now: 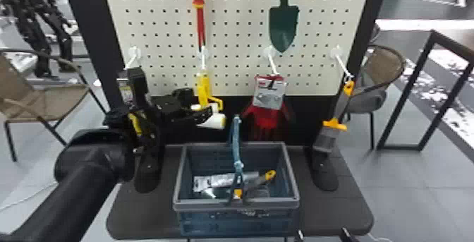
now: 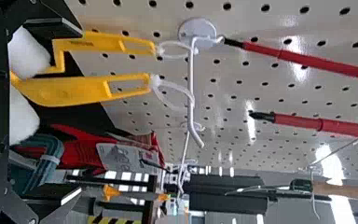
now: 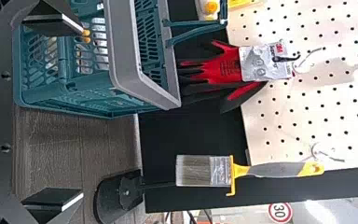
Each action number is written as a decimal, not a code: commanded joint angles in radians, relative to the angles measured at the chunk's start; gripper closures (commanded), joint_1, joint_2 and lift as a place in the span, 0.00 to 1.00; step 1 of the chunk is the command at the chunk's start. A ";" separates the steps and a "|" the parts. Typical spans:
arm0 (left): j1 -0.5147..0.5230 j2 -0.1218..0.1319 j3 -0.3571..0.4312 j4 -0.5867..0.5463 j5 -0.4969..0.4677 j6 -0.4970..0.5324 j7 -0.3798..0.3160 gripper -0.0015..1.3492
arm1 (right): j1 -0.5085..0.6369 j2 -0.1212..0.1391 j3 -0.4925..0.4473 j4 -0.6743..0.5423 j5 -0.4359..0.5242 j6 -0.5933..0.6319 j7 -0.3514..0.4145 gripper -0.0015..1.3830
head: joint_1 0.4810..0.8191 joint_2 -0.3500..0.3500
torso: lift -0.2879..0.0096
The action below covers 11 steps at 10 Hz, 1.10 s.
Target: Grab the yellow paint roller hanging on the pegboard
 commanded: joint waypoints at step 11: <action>-0.044 0.010 -0.099 0.069 0.054 0.004 0.010 0.89 | -0.003 0.005 -0.002 0.012 -0.011 -0.016 0.007 0.06 | 0.20 0.50 | 0.63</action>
